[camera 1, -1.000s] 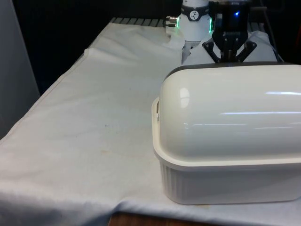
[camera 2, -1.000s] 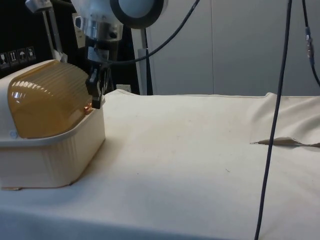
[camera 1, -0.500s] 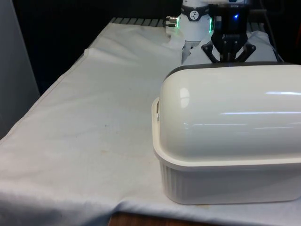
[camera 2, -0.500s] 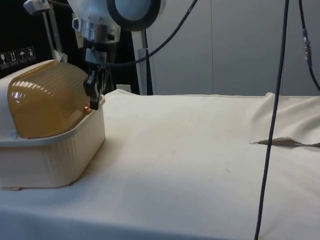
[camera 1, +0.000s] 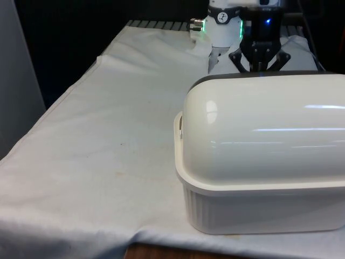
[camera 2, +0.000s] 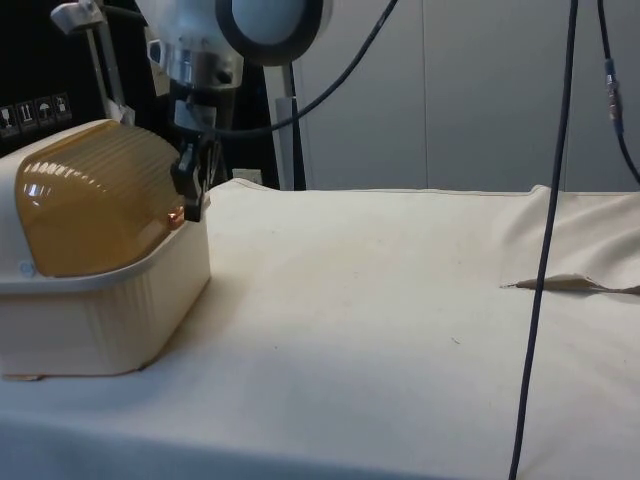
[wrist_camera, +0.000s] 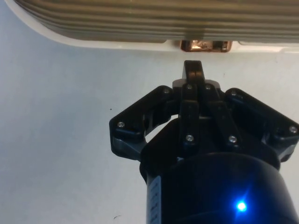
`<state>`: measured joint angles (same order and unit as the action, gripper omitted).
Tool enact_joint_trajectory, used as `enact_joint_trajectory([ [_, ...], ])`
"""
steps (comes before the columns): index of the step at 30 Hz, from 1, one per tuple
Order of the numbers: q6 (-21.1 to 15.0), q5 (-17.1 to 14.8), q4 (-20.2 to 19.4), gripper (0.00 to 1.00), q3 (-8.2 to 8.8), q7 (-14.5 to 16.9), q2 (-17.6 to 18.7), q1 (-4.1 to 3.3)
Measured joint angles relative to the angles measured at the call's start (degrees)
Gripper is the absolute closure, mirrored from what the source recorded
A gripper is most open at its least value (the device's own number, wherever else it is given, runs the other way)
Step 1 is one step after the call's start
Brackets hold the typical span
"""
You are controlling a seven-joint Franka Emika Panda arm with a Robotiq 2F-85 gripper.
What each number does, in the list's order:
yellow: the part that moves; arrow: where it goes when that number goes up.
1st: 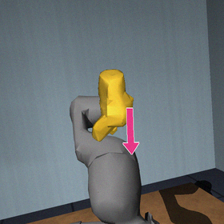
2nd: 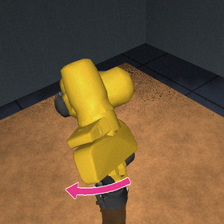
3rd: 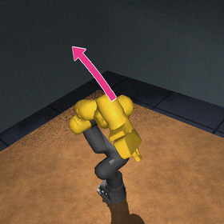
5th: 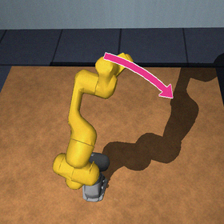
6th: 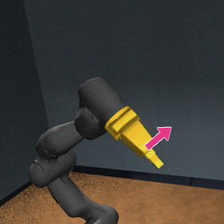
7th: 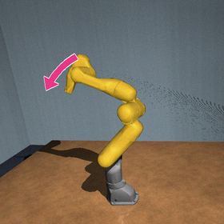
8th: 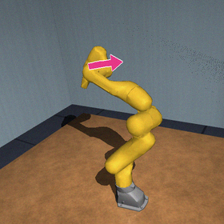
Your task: Open the lid, then close it.
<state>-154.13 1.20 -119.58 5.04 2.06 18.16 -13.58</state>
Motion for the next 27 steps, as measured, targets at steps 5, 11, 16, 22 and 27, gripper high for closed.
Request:
enact_joint_trajectory([
  [5,-0.06,0.0,-0.17,1.0,0.11,0.11,0.0,0.06],
  [11,-0.11,0.0,0.11,1.0,0.11,0.11,0.11,0.06],
  [16,-0.23,0.0,0.57,1.0,0.11,0.11,0.86,0.06],
  [22,-0.34,0.0,1.15,1.0,0.11,0.11,1.49,0.06],
  [27,-0.29,0.0,1.15,1.0,0.11,0.11,1.15,0.06],
])
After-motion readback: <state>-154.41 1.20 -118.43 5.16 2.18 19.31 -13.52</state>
